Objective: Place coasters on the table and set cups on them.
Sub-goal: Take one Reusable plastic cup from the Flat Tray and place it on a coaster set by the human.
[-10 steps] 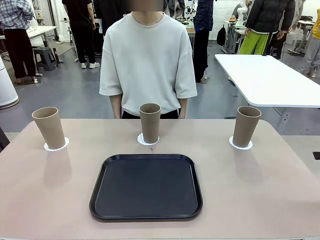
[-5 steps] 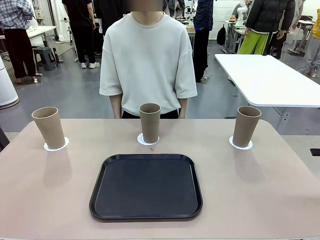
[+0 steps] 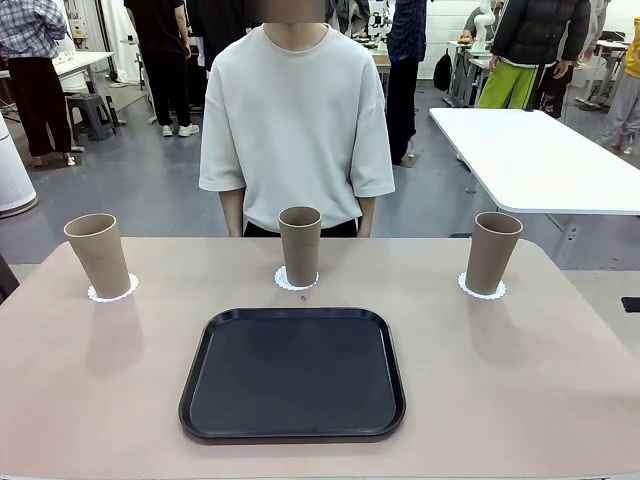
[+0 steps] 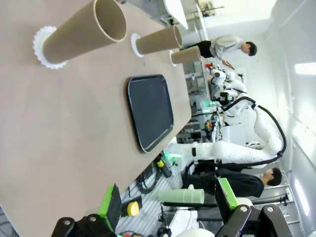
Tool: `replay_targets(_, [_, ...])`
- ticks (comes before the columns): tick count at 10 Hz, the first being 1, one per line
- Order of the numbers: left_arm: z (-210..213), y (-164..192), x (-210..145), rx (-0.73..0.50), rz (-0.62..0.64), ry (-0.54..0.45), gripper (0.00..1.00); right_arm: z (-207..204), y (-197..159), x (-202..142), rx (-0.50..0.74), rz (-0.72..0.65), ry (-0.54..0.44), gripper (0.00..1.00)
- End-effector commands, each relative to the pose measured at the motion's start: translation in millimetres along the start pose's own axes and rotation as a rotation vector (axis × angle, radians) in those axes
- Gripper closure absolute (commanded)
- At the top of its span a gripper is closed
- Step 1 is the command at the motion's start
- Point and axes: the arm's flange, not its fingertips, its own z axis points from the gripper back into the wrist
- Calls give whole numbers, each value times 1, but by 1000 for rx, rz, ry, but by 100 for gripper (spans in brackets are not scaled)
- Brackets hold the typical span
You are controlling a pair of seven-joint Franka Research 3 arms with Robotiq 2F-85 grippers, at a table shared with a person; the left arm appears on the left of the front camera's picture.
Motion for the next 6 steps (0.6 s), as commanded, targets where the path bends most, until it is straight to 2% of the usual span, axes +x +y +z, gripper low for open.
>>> replay_targets(1, [1,-2,-1,-1,-1,-9,0,-2,1,-7,2,7,6,0])
replay_targets(6, [1,-2,-1,-1,-1,-9,0,-2,1,-7,2,7,6,0])
